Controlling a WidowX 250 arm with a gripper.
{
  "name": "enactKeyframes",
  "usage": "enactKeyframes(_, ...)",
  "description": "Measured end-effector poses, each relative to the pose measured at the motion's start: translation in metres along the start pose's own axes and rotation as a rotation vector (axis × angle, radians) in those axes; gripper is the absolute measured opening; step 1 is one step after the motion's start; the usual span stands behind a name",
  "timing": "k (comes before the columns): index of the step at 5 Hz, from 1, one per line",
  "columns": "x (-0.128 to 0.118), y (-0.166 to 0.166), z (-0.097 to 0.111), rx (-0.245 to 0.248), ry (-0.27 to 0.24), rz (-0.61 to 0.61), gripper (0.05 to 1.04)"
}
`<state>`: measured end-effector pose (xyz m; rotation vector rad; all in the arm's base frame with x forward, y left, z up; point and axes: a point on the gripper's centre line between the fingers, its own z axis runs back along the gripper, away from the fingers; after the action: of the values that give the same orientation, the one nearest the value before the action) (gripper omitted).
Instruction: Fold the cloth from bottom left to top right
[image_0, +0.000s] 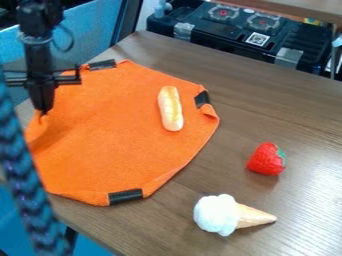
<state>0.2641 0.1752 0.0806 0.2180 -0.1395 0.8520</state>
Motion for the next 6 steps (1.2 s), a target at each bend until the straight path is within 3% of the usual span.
enactKeyframes(3,-0.01,-0.081,0.01,0.013,0.149,0.158,0.052)
enactKeyframes(6,-0.026,-0.155,0.036,-0.041,0.204,0.213,0.052)
